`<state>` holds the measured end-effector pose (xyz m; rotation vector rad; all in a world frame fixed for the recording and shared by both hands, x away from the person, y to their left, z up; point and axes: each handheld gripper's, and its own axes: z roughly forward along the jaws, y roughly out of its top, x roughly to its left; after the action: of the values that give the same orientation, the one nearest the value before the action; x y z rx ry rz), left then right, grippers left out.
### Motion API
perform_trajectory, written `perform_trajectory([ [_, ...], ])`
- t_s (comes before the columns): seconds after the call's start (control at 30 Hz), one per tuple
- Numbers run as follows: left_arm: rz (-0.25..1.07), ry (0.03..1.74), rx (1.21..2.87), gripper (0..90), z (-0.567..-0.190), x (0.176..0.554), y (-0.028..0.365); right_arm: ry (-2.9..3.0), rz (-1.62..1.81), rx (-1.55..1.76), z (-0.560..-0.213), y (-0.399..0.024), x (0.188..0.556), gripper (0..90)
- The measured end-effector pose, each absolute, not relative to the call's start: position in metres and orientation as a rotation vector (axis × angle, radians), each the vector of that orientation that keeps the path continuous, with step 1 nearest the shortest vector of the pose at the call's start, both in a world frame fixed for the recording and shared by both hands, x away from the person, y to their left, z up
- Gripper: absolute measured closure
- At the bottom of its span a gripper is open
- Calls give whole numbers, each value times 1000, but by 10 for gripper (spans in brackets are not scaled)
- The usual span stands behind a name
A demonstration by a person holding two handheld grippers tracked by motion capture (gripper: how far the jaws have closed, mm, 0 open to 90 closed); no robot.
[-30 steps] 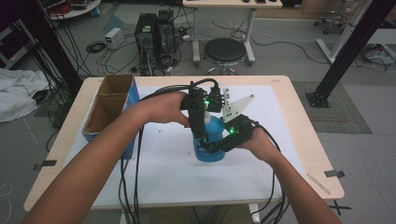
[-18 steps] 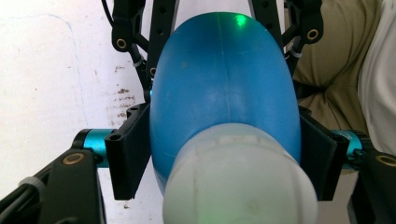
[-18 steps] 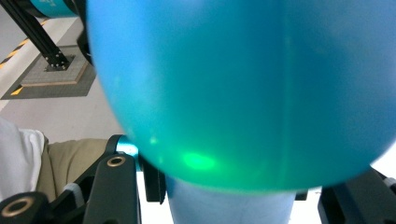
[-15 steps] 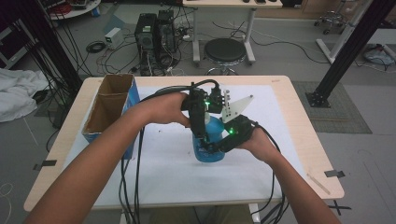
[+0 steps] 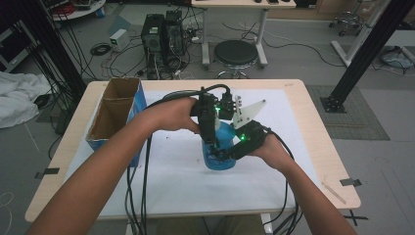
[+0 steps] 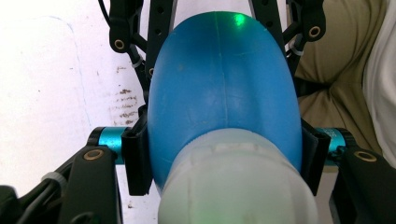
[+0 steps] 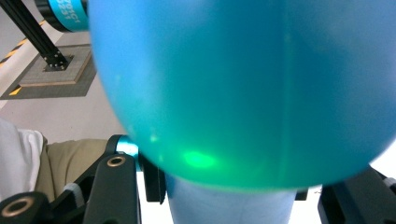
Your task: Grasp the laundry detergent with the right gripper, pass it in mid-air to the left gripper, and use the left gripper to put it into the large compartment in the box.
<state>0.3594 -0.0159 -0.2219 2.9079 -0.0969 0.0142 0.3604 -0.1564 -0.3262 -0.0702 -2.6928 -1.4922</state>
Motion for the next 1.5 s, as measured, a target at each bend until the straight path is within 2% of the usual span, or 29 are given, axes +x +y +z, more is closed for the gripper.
perform_trajectory([
  [0.4,58,-159,2909,378,-217,354,-14,-2739,-1492,-74,-322,-154,354,438],
  [0.43,63,-162,2913,379,-215,353,-14,-2756,-1492,-71,-320,-154,353,421],
  [0.5,64,-166,2919,379,-213,352,-13,-2778,-1512,-75,-313,-155,351,272],
  [0.53,62,-157,2924,379,-211,352,-12,-2793,-1504,-98,-309,-157,350,228],
  [0.7,95,-106,2920,378,-202,356,2,-2889,-1334,-73,-296,-172,346,199],
  [0.73,102,-101,2924,378,-201,357,5,-2910,-1306,-99,-295,-175,345,109],
  [1.03,143,3,2942,378,-193,364,25,-3072,-1116,-358,-275,-213,350,105],
  [1.2,180,72,2943,378,-183,366,33,-3110,-916,-209,-266,-236,350,105],
  [1.43,221,169,2939,378,-172,373,43,-3188,-708,-358,-262,-263,358,103],
  [1.5,226,198,2934,377,-170,376,45,-3216,-631,-411,-262,-268,363,12],
])
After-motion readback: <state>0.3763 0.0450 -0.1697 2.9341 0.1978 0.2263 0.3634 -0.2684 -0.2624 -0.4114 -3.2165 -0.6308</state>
